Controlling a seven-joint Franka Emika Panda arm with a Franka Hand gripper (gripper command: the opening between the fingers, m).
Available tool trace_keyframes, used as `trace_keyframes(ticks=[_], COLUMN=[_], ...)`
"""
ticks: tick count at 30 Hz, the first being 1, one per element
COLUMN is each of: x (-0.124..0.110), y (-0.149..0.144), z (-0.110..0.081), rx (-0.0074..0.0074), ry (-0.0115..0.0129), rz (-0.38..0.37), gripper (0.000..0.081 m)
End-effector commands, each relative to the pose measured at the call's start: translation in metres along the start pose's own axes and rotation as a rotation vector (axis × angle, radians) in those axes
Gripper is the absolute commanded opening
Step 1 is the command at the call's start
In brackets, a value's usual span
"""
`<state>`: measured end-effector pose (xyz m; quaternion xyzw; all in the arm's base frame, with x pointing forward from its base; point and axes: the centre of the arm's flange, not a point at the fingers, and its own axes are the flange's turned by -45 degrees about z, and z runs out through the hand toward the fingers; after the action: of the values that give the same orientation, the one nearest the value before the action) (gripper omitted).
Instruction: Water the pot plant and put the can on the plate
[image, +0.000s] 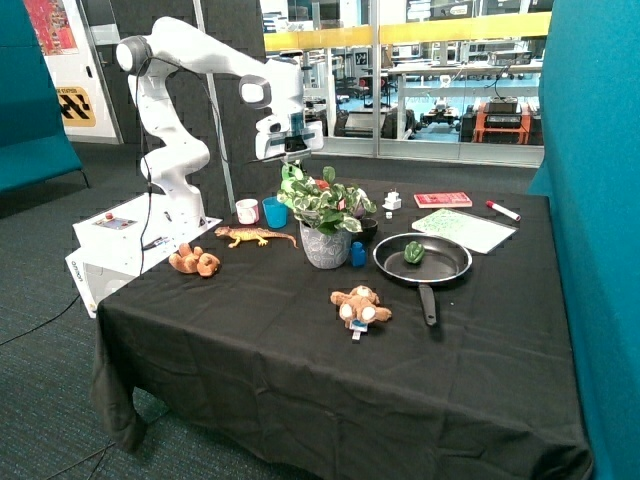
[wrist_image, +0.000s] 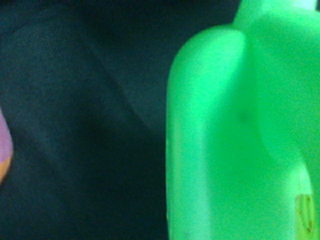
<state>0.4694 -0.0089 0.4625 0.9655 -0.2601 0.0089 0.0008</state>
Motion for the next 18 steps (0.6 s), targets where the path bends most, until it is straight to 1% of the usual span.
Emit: trace_keyframes(ticks=[1, 2, 4, 5, 6, 7, 8, 9, 12, 18], x=[0.025, 0.017, 0.012, 0.073, 0.043, 0.029, 0.023, 0.020, 0.018, 0.017], y=[0.005, 0.008, 0.011, -0.008, 0.004, 0.010, 0.014, 0.016, 0.020, 0.023], z=[0.010, 0.006, 0.004, 0.070, 0.037, 0.021, 0.013, 0.009, 0.006, 0.009], rx=[-0.0033, -0.0033, -0.0033, -0.0012, -0.0033, -0.0034, -0.0034, -0.0034, -0.0034, -0.0034], ry=[-0.0175, -0.0175, -0.0175, -0.0178, -0.0175, -0.0175, -0.0175, -0.0175, -0.0175, -0.0175], rz=[0.024, 0.028, 0.020, -0.211, 0.024, 0.031, 0.029, 0.029, 0.031, 0.031], gripper=[0.0000, 0.0000, 0.0000, 0.0000, 0.0000, 0.0000, 0.0000, 0.0000, 0.0000, 0.0000])
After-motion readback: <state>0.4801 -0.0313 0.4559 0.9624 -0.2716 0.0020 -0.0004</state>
